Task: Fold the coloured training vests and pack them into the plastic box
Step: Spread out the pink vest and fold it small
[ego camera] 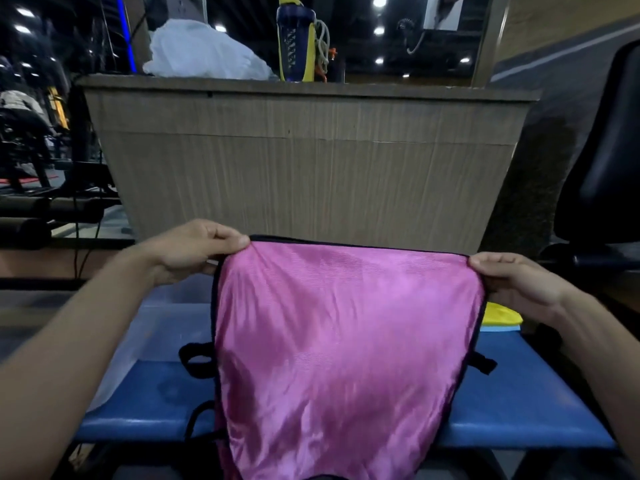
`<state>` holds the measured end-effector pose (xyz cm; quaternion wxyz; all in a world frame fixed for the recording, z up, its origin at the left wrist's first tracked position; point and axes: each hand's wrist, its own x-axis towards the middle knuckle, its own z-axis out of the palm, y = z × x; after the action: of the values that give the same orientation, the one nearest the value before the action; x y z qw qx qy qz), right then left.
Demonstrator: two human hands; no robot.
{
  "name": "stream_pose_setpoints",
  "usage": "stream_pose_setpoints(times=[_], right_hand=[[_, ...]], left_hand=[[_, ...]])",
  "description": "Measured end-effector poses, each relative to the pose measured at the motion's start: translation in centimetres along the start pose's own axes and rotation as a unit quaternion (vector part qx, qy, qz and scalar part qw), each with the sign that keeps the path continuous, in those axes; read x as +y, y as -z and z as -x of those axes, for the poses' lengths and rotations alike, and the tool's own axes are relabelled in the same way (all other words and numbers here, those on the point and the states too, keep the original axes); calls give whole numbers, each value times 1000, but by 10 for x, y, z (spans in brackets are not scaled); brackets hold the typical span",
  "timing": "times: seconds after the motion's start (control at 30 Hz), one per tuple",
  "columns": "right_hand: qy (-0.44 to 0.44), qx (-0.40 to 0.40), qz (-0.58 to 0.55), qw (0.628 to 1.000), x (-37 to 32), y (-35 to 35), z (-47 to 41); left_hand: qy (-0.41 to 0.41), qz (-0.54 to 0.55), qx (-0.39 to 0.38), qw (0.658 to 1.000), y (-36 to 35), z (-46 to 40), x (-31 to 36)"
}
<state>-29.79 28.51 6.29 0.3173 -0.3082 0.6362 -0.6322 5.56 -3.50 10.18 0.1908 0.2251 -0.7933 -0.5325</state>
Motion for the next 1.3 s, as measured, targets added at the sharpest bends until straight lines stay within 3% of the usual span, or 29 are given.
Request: stream_pose_setpoints(times=[0.03,0.1,0.17,0.27,0.43,0.67,0.8,0.93,1.1,1.2,1.3], right_hand=[[-7,37,3,999,2,-14,-3],[2,78,13,997,1,-56,-4],[27,44,31,998,-3,-108,1],[68,18,52,996,-5,-166,10],[85,83,88,989,-2,-175,1],[97,118,186,971,6,-176,-11],[143,132,299,934,1,-179,-4],[171,97,433,880,-8,-181,9],[240,122,507,819,3,-185,11],[236,132,448,852,4,-175,9],[209,142,384,888,-5,-158,10]], left_hand=[[17,-9,33,999,-12,-5,-1],[23,11,27,999,-49,-13,3],[16,46,-11,999,-93,-15,12],[17,69,17,997,-137,-24,16],[28,62,56,996,-146,-31,11],[28,46,46,997,-143,-31,16],[54,68,17,996,-144,-30,23],[104,149,-46,982,-139,-21,32],[119,194,-83,970,-138,-13,32],[61,94,-62,992,-135,-8,27],[-81,11,18,997,-126,6,17]])
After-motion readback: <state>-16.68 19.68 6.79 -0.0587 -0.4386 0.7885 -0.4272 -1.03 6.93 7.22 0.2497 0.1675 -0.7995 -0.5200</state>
